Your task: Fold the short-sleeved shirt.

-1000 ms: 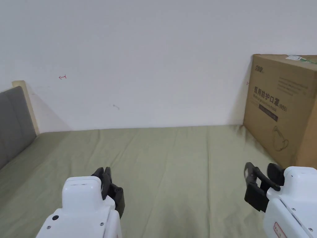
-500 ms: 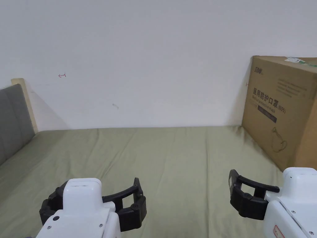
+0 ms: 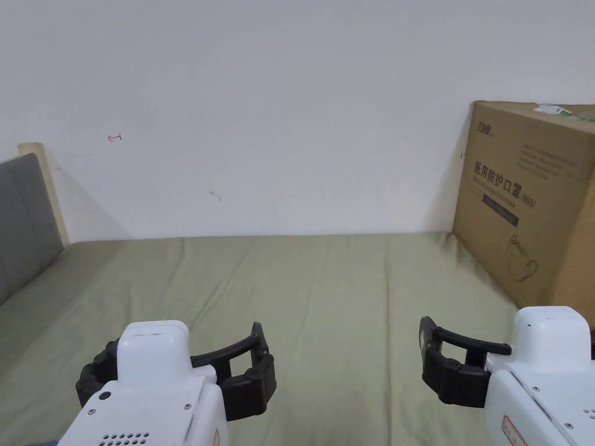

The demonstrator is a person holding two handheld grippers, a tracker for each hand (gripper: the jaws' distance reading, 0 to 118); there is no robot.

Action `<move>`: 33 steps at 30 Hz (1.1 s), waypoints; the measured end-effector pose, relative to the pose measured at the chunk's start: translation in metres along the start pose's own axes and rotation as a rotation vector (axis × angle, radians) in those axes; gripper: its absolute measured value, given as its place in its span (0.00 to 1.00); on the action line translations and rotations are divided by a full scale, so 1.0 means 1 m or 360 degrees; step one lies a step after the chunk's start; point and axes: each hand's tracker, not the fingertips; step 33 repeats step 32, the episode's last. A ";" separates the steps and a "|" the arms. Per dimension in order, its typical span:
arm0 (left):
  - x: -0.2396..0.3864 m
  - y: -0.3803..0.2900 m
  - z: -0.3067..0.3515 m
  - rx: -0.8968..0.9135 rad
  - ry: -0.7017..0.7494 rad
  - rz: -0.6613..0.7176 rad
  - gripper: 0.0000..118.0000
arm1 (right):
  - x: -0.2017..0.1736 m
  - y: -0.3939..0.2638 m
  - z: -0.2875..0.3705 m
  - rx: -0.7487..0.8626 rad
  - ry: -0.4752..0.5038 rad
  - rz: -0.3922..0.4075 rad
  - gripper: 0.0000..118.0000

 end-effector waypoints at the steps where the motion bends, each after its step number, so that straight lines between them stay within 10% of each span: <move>1: 0.000 0.000 0.000 0.0000 0.0000 0.0007 1.00 | 0.000 0.000 0.000 -0.0002 -0.0001 0.0002 1.00; 33: 0.010 -0.003 -0.011 -0.0115 -0.0026 0.0047 1.00 | -0.005 -0.002 0.005 -0.0050 -0.0007 0.0019 1.00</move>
